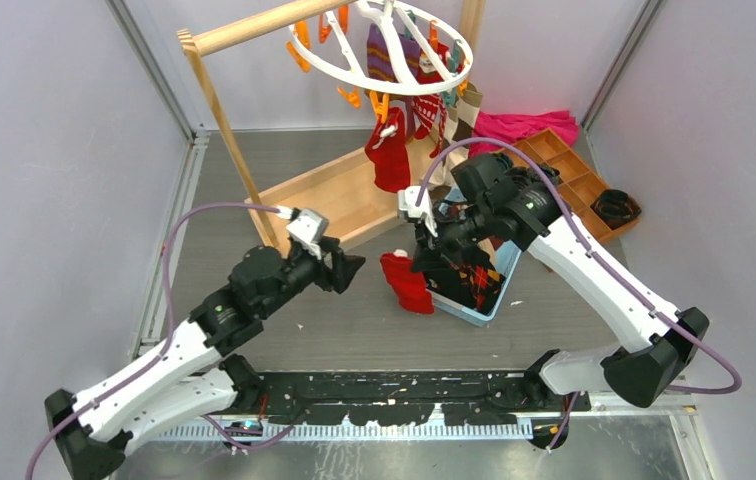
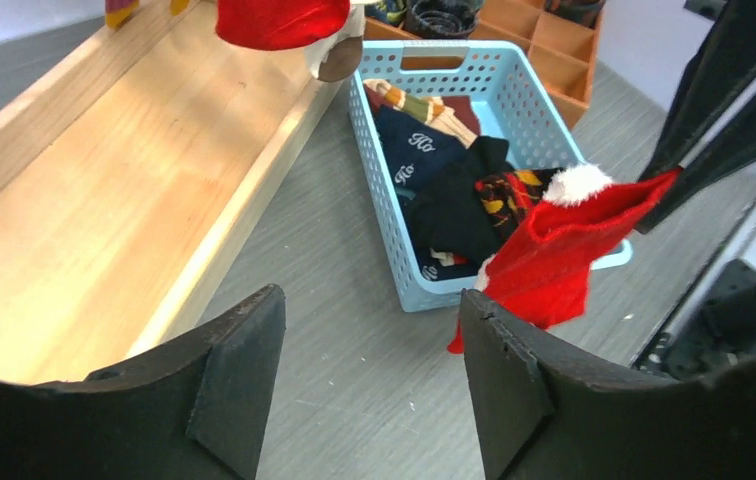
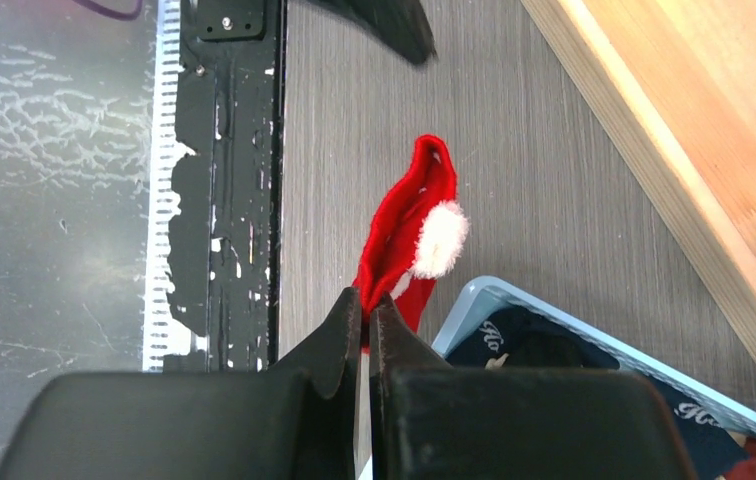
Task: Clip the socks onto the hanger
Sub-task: Adjust the sock.
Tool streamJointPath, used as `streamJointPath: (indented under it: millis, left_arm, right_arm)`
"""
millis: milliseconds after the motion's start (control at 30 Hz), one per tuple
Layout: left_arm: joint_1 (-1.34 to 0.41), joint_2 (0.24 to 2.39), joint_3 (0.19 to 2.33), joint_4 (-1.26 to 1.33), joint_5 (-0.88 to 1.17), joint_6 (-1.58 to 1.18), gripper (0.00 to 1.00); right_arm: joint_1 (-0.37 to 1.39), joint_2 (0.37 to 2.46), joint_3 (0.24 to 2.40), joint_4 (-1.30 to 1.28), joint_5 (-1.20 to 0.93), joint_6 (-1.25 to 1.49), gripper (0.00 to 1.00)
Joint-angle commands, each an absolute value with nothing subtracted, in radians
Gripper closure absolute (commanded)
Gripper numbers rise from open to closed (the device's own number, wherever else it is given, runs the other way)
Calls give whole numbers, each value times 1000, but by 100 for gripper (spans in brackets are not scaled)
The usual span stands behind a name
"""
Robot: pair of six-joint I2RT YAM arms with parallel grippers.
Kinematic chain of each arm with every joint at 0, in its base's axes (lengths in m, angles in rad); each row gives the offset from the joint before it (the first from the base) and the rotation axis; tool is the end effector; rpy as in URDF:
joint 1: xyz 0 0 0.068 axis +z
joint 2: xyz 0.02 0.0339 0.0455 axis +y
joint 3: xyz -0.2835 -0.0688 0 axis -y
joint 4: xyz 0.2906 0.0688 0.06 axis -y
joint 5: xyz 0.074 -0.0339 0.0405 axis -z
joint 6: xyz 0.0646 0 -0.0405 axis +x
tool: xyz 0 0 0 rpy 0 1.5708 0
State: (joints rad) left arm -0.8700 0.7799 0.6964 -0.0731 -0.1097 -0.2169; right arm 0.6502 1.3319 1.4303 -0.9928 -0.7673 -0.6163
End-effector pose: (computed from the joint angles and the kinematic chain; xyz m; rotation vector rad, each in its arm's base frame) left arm 0.1663 -0.1862 0.3269 0.4910 1.7096 -0.7016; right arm 0.2209 0.2243 0.3832 -1.6385 1.6754 0.9502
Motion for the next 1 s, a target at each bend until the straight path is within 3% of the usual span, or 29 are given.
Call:
streamJointPath:
  millis: [0,200,467,700,967]
  left_arm:
    - [-803,618,656,-113,119,-294,32]
    - [-793,487,591,-30,273,-261,22]
    - [-793,463,453,257,376,-241,22]
    - [-794,655,467,417,510,-359,36]
    - [-795,845,535,501,604,-519,41]
  right_arm:
    - [636,1272,1459,-1048,-763,-700,99]
    - [625,1236,1424,-1231,-900,-1044,99]
    - [623,1222,1375,-1438,-970,-1498,99]
    - [623,1249,1355,-1502,-1024,-1644,99]
    - [643,1295,1360,-1537,-1047,-1715,99]
